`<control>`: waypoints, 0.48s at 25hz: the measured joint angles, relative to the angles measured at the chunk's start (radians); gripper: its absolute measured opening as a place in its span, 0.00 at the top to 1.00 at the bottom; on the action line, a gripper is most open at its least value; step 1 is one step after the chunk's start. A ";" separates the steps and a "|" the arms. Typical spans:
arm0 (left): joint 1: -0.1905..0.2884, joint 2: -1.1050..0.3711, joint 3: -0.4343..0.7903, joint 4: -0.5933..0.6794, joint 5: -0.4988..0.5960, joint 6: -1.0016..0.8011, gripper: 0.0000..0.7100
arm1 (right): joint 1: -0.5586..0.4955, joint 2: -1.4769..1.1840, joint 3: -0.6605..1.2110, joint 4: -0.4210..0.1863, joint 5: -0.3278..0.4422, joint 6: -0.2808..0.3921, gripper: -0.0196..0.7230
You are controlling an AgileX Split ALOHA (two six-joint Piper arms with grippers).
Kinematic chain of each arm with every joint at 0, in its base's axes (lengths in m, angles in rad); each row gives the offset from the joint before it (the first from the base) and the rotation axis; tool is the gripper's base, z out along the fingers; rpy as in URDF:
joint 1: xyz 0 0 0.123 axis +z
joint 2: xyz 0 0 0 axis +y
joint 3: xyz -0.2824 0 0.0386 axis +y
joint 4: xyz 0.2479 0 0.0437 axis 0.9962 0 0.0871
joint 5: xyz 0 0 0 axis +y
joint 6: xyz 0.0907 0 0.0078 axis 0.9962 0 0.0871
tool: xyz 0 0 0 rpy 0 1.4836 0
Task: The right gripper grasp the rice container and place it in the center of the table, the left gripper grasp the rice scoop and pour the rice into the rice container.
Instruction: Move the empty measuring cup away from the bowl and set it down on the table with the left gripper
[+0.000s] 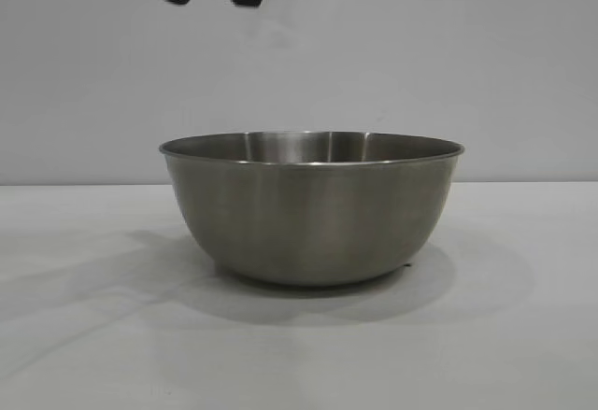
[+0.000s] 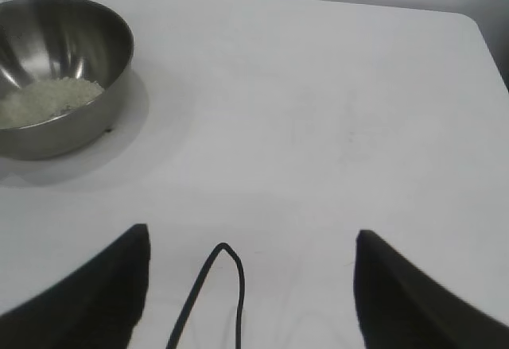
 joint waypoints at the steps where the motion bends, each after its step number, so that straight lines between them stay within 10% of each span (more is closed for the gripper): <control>1: 0.000 0.000 0.019 -0.048 -0.013 -0.003 1.00 | 0.000 0.000 0.000 0.000 0.000 0.000 0.36; 12: 0.113 0.013 0.265 -0.210 -0.033 -0.130 1.00 | 0.000 0.000 0.000 0.000 0.000 0.000 0.36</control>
